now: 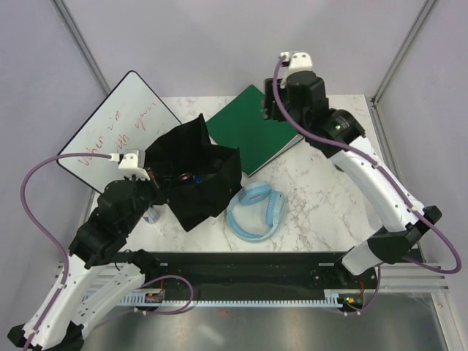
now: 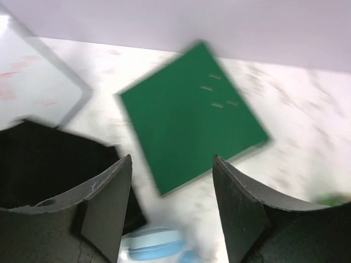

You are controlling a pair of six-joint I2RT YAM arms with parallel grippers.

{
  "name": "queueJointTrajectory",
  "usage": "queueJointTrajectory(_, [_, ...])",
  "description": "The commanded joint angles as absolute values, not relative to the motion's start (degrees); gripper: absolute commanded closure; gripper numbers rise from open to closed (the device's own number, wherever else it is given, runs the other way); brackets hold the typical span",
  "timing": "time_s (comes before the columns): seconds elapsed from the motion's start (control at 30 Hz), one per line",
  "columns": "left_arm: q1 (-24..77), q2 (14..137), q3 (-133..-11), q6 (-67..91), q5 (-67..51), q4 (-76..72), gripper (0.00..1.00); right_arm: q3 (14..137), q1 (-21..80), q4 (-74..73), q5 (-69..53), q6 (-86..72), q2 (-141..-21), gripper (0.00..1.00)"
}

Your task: Place the beverage into the canvas bag

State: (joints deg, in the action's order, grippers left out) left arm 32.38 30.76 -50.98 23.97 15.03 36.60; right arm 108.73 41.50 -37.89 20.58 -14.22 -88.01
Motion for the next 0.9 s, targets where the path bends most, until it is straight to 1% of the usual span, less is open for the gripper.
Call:
queueJointTrajectory(0.0, [32.43,29.88,-50.36,22.59,13.98,34.45,0.98,105.3,26.86,-48.32,27.34,-15.82,-86.57,0.32])
queueJointTrajectory(0.1, [32.43,29.79,-50.45,22.59,12.66,34.45,0.98,101.0,17.53,-49.83,24.35,-16.08,-86.22,0.32])
queueJointTrajectory(0.2, [32.43,29.71,-50.19,22.85,11.6,34.37,0.98,98.97,11.37,-50.79,22.59,-16.17,-86.92,0.33])
queueJointTrajectory(0.3, [32.43,29.36,-49.75,22.76,11.34,34.1,0.98,100.37,7.06,-54.22,25.48,-16.08,-90.25,0.33])
queueJointTrajectory(0.4, [32.43,29.01,-49.75,22.59,10.99,33.93,0.98,99.15,2.13,-54.23,21.91,-16.96,-91.23,0.35])
queueJointTrajectory(0.47, [32.43,28.92,-49.75,22.59,10.99,33.93,0.98,97.04,1.15,-53.01,22.76,-16.44,-90.45,0.36])
queueJointTrajectory(0.53, [32.43,28.39,-49.57,22.59,10.9,33.93,0.98,95.72,0.26,-52.3,20.49,-15.74,-90.53,0.36])
queueJointTrajectory(0.6, [32.43,28.04,-49.31,23.11,10.9,33.93,0.98,95.19,-3.59,-51.68,18.2,-15.38,-91.84,0.36])
queueJointTrajectory(0.73, [32.43,28.12,-48.96,23.91,9.41,33.93,0.98,93.79,-5.89,-48.96,12.51,-14.33,-94.04,0.35])
queueJointTrajectory(0.87, [32.43,28.13,-48.34,23.91,9.14,33.92,0.98,93.51,-6.68,-47.02,12.74,-13.28,-96.76,0.35])
